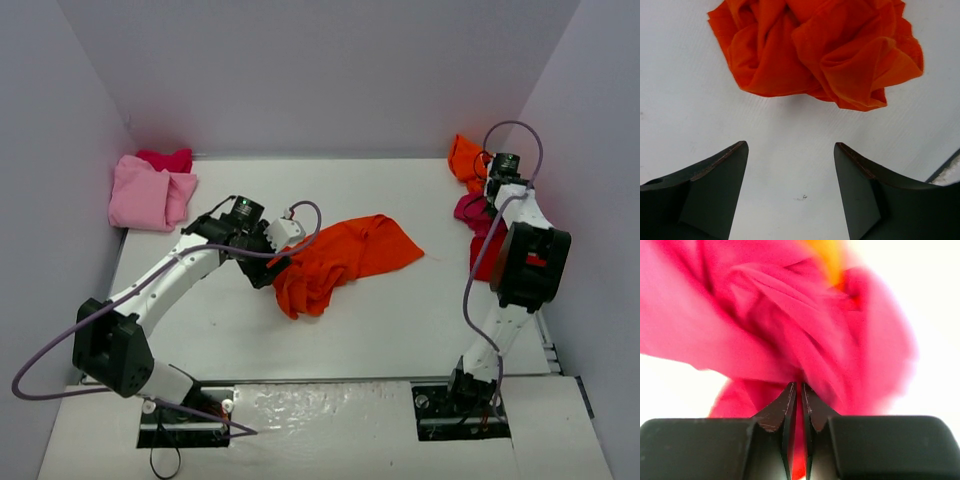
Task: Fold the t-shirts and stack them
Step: Flatten out the tshirt
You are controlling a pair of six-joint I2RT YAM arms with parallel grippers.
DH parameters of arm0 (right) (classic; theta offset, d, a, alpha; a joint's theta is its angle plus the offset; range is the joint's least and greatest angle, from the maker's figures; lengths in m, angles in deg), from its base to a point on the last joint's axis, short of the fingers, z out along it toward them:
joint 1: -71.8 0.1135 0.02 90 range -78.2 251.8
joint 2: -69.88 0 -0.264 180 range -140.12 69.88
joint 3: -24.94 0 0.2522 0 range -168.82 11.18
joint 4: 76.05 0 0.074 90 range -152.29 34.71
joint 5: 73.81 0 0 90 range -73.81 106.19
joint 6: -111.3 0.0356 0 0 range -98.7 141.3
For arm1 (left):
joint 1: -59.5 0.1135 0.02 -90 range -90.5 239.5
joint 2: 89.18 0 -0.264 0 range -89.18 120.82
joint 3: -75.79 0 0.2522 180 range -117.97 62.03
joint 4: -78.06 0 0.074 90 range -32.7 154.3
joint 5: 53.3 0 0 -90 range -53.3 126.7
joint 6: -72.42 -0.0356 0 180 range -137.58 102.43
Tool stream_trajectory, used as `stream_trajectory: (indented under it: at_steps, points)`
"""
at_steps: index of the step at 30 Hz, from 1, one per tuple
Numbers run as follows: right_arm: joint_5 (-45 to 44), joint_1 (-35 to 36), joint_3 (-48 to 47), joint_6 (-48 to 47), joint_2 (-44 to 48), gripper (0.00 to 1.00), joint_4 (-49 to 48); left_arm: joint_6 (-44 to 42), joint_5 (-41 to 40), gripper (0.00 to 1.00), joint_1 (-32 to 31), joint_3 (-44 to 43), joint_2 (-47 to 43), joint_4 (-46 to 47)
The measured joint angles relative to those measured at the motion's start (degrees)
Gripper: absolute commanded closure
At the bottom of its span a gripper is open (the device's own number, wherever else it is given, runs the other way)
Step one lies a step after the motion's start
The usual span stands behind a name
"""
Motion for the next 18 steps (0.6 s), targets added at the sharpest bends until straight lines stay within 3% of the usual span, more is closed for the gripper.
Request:
stream_trajectory:
  at_steps: [8, 14, 18]
  points:
    - [14.62, 2.27, 2.74, 0.60, 24.83, 0.10, -1.40, 2.24, -11.19, 0.32, 0.16, 0.01, -3.47, 6.34]
    - [25.14, 2.53, 10.02, 0.48, 36.78, 0.13, -3.78, 5.30, -16.24, 0.31, 3.94, 1.84, -9.47, 10.01]
    - [30.37, 2.53, 13.38, 0.61, 37.30, 0.34, -3.41, 8.30, -14.95, 0.47, 9.05, 2.90, -13.65, 10.78]
